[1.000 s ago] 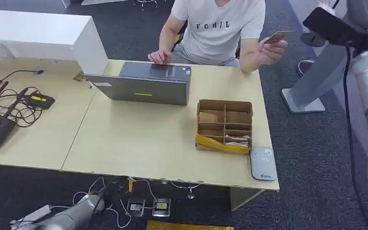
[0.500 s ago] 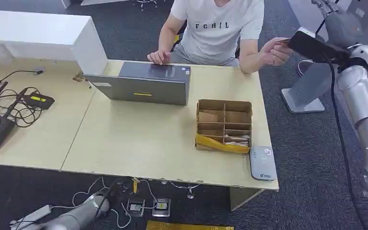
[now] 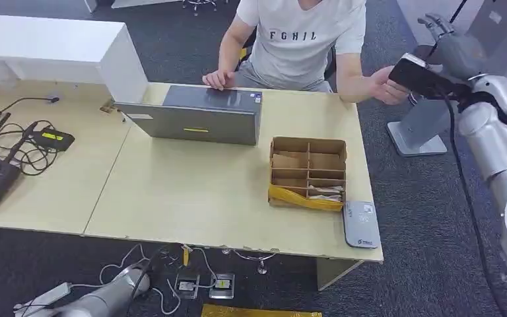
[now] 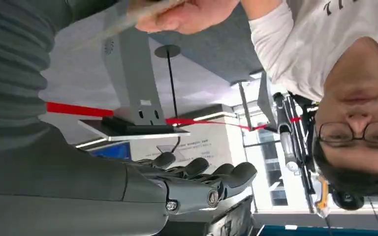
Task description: Pass the card to the sensor for recognition and then transmit it.
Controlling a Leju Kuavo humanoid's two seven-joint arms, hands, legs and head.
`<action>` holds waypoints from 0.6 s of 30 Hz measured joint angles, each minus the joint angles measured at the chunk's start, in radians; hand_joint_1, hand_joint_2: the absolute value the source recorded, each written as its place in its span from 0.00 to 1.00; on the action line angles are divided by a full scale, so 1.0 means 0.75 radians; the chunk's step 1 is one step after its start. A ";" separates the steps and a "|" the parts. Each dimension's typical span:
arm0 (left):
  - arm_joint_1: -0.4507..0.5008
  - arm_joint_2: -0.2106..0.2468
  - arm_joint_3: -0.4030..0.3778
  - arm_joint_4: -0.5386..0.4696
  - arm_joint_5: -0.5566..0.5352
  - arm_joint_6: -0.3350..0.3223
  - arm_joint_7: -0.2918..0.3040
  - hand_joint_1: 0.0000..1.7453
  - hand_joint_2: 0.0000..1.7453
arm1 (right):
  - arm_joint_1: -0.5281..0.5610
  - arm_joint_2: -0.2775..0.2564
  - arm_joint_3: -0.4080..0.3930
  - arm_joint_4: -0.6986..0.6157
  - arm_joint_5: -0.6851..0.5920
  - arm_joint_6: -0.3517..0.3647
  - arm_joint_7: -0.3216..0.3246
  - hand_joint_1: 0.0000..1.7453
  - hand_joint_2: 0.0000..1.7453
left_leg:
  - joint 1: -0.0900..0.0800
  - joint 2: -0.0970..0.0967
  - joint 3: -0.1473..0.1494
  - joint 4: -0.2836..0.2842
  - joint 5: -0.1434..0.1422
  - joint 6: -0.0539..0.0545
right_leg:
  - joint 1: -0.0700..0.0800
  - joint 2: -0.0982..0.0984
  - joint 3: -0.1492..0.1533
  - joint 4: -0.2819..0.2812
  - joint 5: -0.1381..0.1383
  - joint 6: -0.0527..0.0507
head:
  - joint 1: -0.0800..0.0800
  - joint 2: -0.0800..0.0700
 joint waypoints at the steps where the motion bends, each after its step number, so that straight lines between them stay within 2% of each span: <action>1: 0.000 0.000 0.000 -0.001 -0.001 0.000 0.000 0.00 0.00 | 0.003 0.000 0.007 0.000 0.000 0.000 0.001 1.00 1.00 | 0.000 0.000 0.000 0.000 0.000 0.000 | 0.000 0.000 0.000 0.000 0.000 0.000 | 0.000 0.000; 18: 0.001 0.008 0.017 0.001 -0.013 -0.010 0.000 0.00 0.00 | 0.012 -0.005 0.110 0.000 -0.022 0.009 0.008 1.00 1.00 | 0.000 0.000 0.000 0.000 0.000 0.000 | 0.000 0.000 0.000 0.000 0.000 0.000 | 0.000 0.000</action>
